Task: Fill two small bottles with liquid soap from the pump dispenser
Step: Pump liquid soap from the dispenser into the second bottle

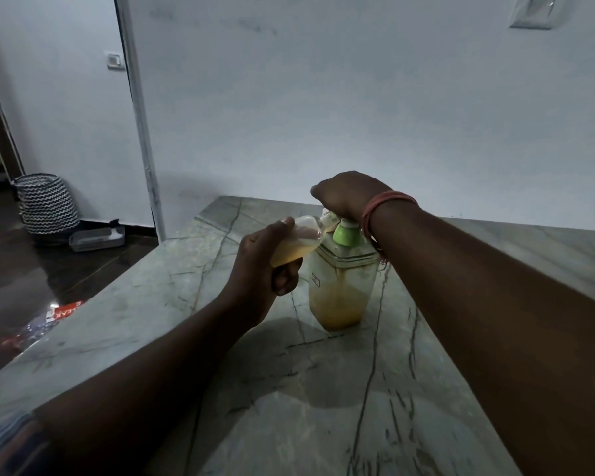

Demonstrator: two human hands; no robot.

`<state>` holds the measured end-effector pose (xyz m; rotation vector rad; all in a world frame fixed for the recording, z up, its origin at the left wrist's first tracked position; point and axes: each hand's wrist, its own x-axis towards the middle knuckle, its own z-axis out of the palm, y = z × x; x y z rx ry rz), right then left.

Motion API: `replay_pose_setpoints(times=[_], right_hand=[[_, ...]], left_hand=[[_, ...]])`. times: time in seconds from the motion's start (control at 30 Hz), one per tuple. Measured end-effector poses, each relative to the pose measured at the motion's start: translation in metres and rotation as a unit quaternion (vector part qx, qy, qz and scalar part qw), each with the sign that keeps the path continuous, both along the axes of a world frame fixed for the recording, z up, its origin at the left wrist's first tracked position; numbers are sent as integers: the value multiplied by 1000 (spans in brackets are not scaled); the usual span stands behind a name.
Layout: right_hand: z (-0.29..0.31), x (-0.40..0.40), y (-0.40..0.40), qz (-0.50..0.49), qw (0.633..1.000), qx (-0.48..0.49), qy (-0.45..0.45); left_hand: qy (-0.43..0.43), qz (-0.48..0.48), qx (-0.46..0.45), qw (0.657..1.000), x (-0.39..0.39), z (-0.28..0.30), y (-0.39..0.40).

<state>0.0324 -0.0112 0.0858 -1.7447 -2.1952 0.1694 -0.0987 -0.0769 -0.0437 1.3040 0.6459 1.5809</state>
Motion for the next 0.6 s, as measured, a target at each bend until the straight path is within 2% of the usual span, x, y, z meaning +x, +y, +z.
replay_pose_setpoints(times=[0.17,0.43,0.6], right_hand=[[2,-1,-2,-24,1000,17,7],[-4,3,15,-3,1000,-8,2],[-3,2,7,-8,999,-15,33]], left_hand=[[-5,5,-6,1000,1,3,-2],[-3,-1,-2,1000,-1,0,3],[1,3,-6,1000,1,2,1]])
